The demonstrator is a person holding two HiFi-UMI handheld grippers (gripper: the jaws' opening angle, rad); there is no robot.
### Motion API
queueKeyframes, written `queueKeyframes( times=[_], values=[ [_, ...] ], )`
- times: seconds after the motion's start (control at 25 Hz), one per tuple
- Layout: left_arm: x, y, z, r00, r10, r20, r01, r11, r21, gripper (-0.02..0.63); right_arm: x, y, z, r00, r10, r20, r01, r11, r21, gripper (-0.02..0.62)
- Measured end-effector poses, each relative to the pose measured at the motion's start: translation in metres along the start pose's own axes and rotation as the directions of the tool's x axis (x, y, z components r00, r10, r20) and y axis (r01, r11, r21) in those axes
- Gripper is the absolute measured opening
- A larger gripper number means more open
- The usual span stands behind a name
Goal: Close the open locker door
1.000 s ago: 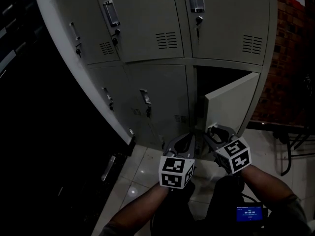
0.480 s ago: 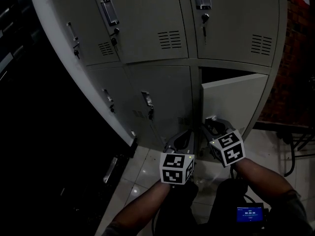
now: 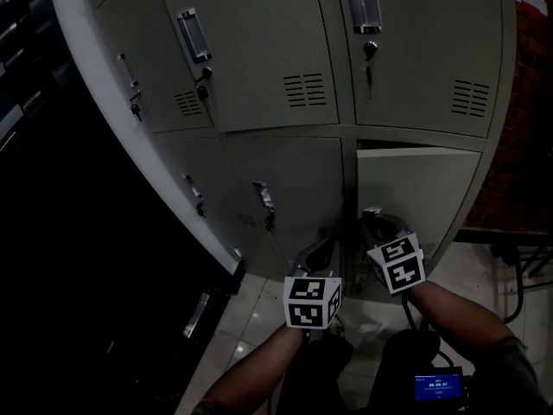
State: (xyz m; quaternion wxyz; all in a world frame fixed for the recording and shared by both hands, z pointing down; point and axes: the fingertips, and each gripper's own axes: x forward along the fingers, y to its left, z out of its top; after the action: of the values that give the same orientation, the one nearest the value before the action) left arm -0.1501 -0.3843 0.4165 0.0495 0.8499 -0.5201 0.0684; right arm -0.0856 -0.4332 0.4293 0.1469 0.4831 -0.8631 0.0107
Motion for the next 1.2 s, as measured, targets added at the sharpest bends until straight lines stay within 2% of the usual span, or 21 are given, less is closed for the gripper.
queueKeyframes(
  times=[0.6, 1.2],
  values=[
    [0.016, 0.021, 0.002, 1.000, 0.007, 0.001, -0.007, 1.000, -0.001, 0.000, 0.035, -0.032, 0.006, 0.993, -0.119, 0.007, 0.118, 0.993, 0.008, 0.041],
    [0.018, 0.023, -0.003, 1.000, 0.004, -0.005, -0.004, 1.000, -0.008, 0.000, 0.037, -0.032, 0.007, 0.989, -0.149, 0.013, 0.149, 0.988, 0.029, 0.051]
  ],
)
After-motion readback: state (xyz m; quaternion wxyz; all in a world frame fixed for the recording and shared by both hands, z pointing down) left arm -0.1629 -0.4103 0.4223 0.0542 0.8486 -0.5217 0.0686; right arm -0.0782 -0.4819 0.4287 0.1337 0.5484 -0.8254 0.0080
